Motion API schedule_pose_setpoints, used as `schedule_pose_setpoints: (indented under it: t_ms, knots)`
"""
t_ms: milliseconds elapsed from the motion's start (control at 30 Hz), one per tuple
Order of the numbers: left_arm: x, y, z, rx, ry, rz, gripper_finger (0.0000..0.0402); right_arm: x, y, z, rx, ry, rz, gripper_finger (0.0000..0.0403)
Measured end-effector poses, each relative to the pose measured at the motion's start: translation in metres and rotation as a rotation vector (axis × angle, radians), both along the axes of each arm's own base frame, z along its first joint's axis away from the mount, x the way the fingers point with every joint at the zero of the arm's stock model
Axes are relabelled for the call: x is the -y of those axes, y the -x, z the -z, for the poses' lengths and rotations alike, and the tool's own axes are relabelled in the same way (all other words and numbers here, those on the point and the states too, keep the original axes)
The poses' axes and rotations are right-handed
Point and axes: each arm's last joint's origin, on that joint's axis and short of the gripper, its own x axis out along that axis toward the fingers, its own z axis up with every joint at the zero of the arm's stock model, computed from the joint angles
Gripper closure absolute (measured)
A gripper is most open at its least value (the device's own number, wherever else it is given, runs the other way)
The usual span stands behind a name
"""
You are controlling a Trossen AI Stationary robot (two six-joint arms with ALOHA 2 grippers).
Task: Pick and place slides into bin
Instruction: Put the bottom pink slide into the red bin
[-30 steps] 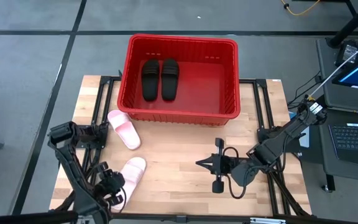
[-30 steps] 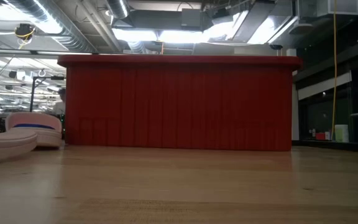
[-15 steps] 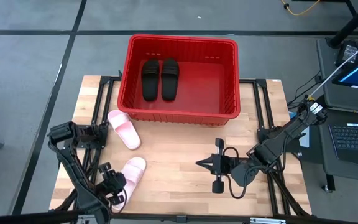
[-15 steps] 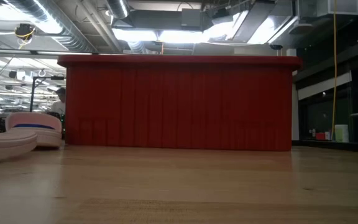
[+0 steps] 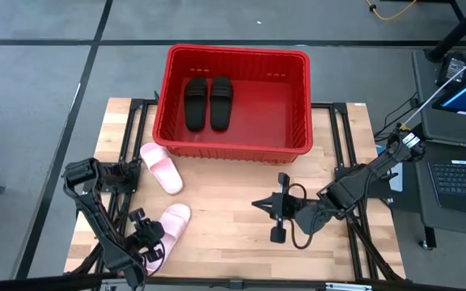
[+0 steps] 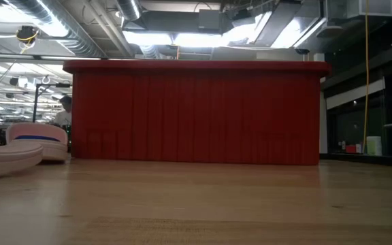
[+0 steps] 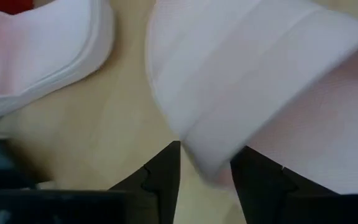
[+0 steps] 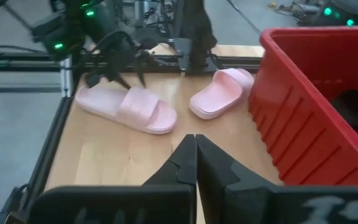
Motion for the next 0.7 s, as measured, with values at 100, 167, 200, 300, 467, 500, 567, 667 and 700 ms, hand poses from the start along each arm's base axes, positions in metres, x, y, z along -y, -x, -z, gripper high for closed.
schedule_pose_setpoints:
  t_ms: [100, 167, 200, 300, 467, 500, 567, 667, 700]
  knots:
    - [0.004, -0.003, 0.001, 0.038, 0.04, 0.009, 0.0299, 0.006, -0.004, 0.0, 0.003, -0.008, 0.025, 0.0398]
    - [0.008, -0.005, 0.002, 0.071, 0.072, 0.031, 0.0326, 0.009, -0.007, -0.001, 0.012, -0.013, 0.038, 0.0398]
    - [0.009, -0.006, 0.002, 0.08, 0.082, 0.034, 0.0341, 0.011, -0.008, -0.002, 0.02, -0.019, 0.044, 0.0398]
    - [0.01, -0.006, 0.002, 0.093, 0.095, 0.013, 0.0386, 0.015, -0.011, -0.004, 0.043, -0.033, 0.059, 0.0398]
    - [0.011, -0.008, -0.006, 0.137, 0.096, -0.059, 0.0394, 0.018, -0.015, -0.007, 0.071, -0.051, 0.073, 0.0398]
    - [0.01, -0.009, -0.009, 0.144, 0.09, -0.074, 0.0395, 0.019, -0.015, -0.007, 0.076, -0.053, 0.074, 0.0398]
    - [0.011, -0.01, -0.014, 0.154, 0.083, -0.093, 0.0395, 0.019, -0.016, -0.008, 0.082, -0.057, 0.074, 0.0398]
    - [0.008, -0.011, -0.019, 0.164, 0.046, -0.099, 0.0395, 0.018, -0.016, -0.008, 0.089, -0.061, 0.074, 0.0398]
    - [0.008, -0.012, -0.021, 0.171, 0.039, -0.098, 0.0395, 0.018, -0.016, -0.008, 0.089, -0.062, 0.074, 0.0398]
